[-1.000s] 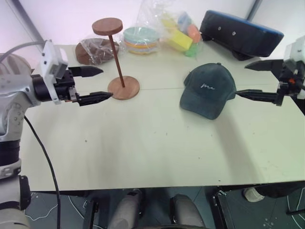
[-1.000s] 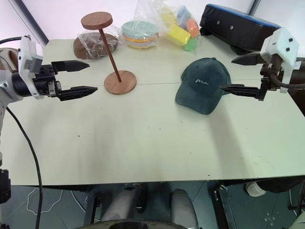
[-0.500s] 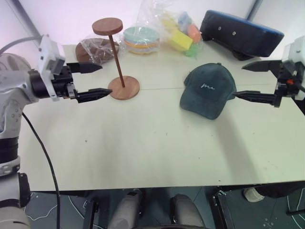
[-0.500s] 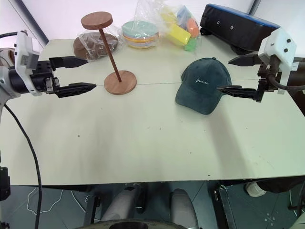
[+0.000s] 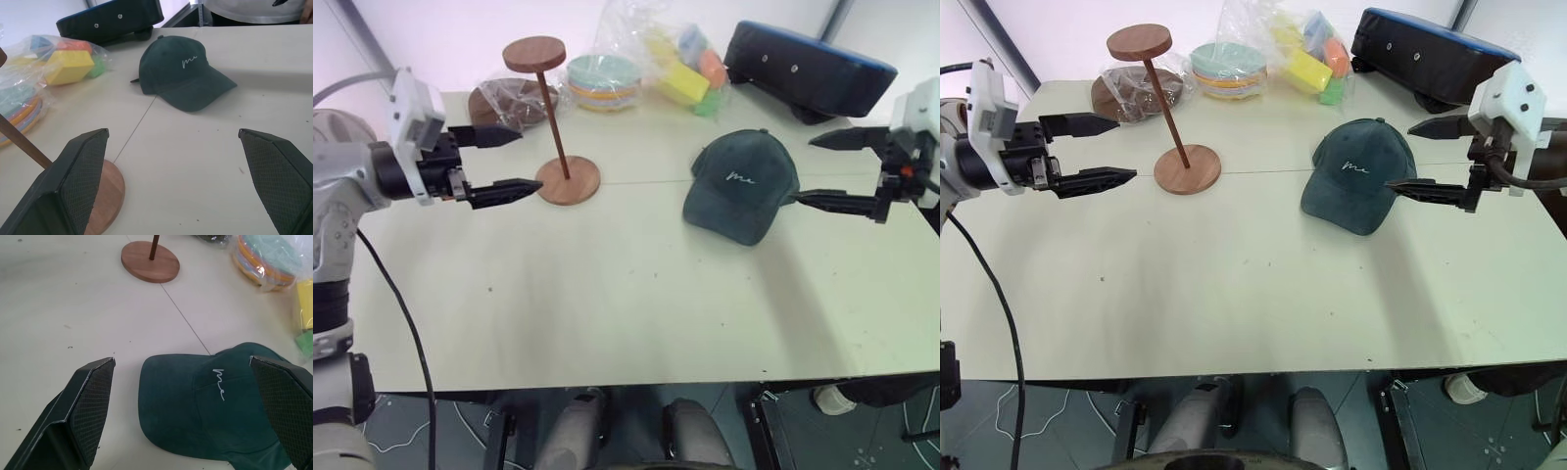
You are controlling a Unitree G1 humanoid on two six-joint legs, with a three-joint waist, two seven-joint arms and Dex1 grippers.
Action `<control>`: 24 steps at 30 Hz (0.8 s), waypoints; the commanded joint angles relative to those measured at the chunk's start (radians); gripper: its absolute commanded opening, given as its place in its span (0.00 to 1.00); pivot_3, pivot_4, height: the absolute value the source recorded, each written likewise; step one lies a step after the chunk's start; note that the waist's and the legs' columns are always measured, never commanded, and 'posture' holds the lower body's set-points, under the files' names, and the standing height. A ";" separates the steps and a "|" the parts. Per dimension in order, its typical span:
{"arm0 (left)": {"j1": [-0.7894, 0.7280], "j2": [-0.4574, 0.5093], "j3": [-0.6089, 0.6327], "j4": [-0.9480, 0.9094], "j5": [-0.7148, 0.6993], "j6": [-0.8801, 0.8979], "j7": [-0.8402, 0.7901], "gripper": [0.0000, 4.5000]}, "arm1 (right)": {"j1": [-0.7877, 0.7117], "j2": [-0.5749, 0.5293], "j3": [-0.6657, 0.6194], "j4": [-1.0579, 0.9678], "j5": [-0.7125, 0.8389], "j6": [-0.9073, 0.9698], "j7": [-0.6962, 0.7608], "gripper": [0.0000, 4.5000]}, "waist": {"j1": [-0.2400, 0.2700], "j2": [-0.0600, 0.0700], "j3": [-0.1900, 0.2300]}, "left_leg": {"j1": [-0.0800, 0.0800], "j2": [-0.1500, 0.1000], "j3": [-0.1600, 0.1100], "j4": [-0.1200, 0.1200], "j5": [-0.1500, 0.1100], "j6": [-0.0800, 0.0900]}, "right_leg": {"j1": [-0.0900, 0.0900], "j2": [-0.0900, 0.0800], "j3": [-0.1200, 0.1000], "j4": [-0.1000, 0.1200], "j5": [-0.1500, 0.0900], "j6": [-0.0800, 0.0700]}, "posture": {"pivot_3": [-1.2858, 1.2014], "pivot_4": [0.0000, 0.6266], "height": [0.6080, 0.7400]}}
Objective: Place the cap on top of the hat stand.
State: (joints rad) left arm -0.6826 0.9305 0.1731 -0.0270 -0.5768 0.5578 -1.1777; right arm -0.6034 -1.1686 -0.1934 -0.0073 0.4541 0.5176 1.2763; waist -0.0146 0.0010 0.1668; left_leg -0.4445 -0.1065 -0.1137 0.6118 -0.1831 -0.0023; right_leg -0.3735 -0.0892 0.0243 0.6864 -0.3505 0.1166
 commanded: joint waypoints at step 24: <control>0.203 -0.046 0.128 -0.173 -0.027 0.004 0.218 0.99 | 0.461 0.443 0.140 -0.457 -0.617 -0.248 -0.838 1.00 | 0.005 -0.002 -0.001 | 0.001 0.000 -0.001 0.001 0.002 -0.003 | 0.000 0.000 0.000 0.001 0.000 0.000 | 0.52 0.24 1.00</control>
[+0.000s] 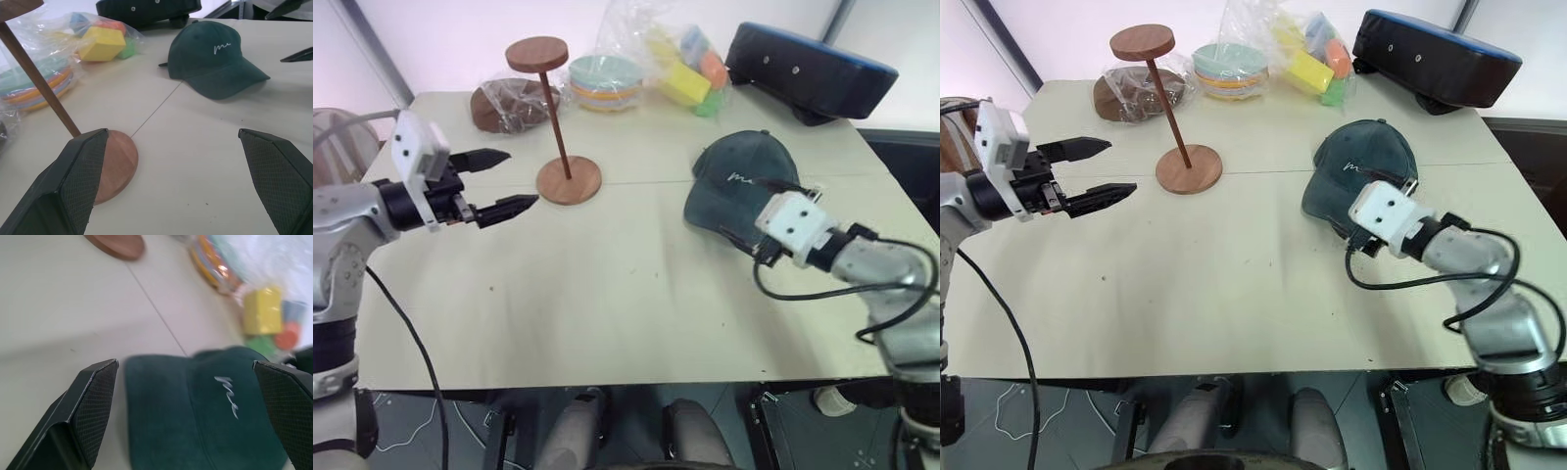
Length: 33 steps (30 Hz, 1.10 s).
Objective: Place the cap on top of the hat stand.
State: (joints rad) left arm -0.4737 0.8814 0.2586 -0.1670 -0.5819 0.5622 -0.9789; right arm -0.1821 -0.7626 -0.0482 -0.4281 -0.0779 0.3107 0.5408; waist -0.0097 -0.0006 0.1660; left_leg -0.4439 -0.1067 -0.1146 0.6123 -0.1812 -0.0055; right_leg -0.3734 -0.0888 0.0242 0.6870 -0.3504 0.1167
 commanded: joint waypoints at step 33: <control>0.151 0.210 0.186 -0.180 -0.259 0.220 -0.125 0.99 | 0.197 0.227 0.108 0.193 -0.351 -0.281 -0.315 1.00 | -0.003 -0.001 -0.001 | 0.003 0.000 0.000 -0.001 0.000 0.000 | 0.000 0.001 0.000 0.000 0.000 0.000 | 0.52 0.24 1.00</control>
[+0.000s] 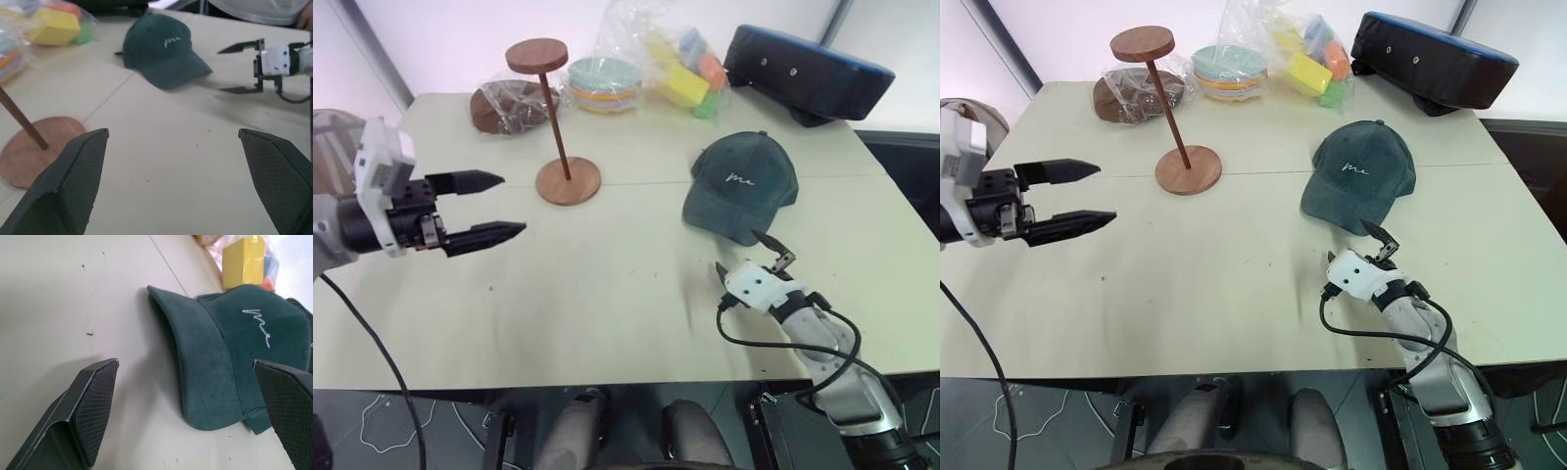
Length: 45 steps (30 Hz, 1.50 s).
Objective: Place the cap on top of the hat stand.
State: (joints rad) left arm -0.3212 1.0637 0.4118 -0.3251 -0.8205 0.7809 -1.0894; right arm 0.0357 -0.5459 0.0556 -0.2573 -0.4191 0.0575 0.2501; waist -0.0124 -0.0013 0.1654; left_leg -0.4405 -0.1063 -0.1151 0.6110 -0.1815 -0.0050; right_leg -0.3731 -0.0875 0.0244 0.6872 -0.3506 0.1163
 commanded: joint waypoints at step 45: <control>0.041 0.022 0.053 -0.073 0.003 -0.022 0.044 0.99 | -0.125 -0.015 0.033 0.296 -0.230 0.192 -0.226 1.00 | 0.027 -0.008 -0.005 | 0.006 -0.001 -0.001 0.000 0.000 0.000 | 0.008 0.000 0.000 -0.002 0.000 0.000 | 0.52 0.24 1.00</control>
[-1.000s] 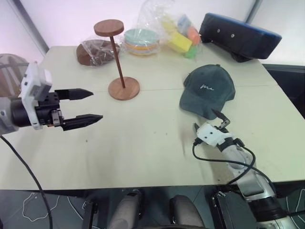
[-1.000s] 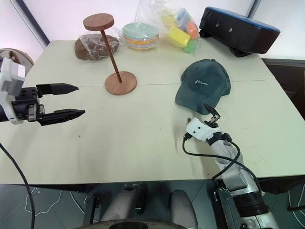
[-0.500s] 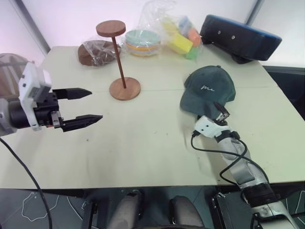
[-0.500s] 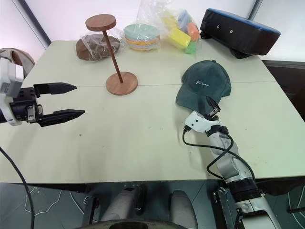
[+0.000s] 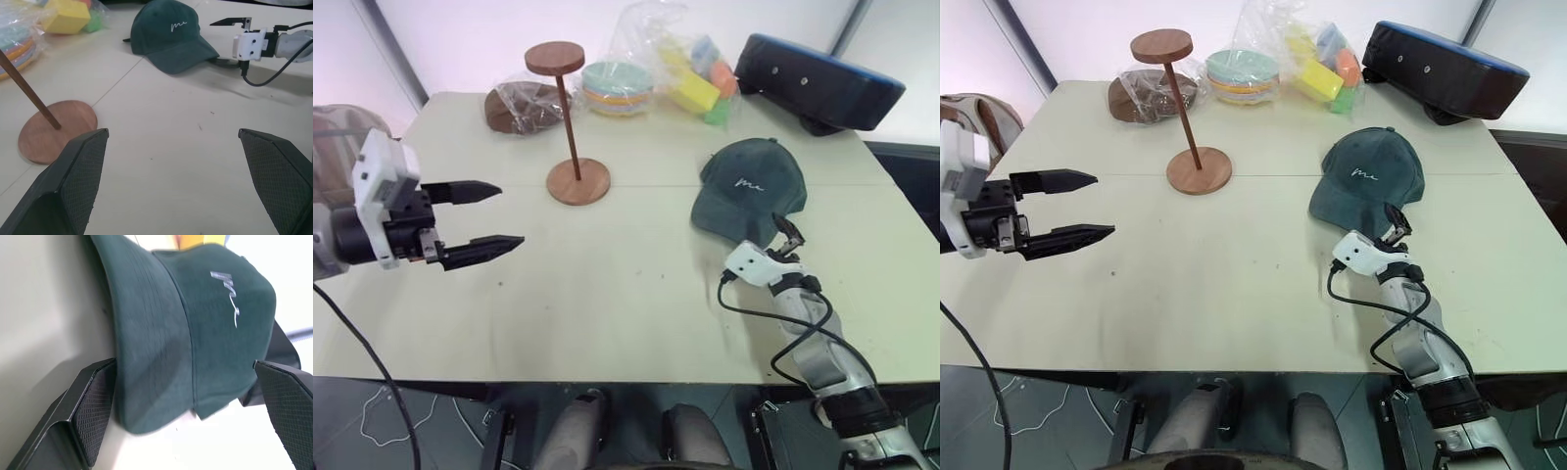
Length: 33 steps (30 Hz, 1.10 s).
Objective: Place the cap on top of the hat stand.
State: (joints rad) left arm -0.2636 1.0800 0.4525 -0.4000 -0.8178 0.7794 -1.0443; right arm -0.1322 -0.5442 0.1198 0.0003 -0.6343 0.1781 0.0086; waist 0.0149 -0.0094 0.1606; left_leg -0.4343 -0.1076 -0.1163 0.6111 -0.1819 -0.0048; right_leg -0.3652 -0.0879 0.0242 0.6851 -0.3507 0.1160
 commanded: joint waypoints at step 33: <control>-0.032 0.008 -0.001 0.006 -0.003 -0.032 0.010 1.00 | 0.010 0.012 -0.043 0.031 0.136 -0.029 0.092 0.94 | -0.007 0.000 0.000 | 0.002 0.000 0.000 -0.003 0.000 0.000 | 0.001 0.000 0.000 -0.001 0.000 0.000 | 0.52 0.24 1.00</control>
State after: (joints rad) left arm -0.2791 1.0800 0.4426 -0.3883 -0.8175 0.7586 -1.0391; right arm -0.1409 -0.5366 0.0674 0.0052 -0.5181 0.1467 0.0665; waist 0.0079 -0.0095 0.1606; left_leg -0.4318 -0.1071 -0.1164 0.6082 -0.1823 -0.0044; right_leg -0.3639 -0.0879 0.0244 0.6837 -0.3509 0.1157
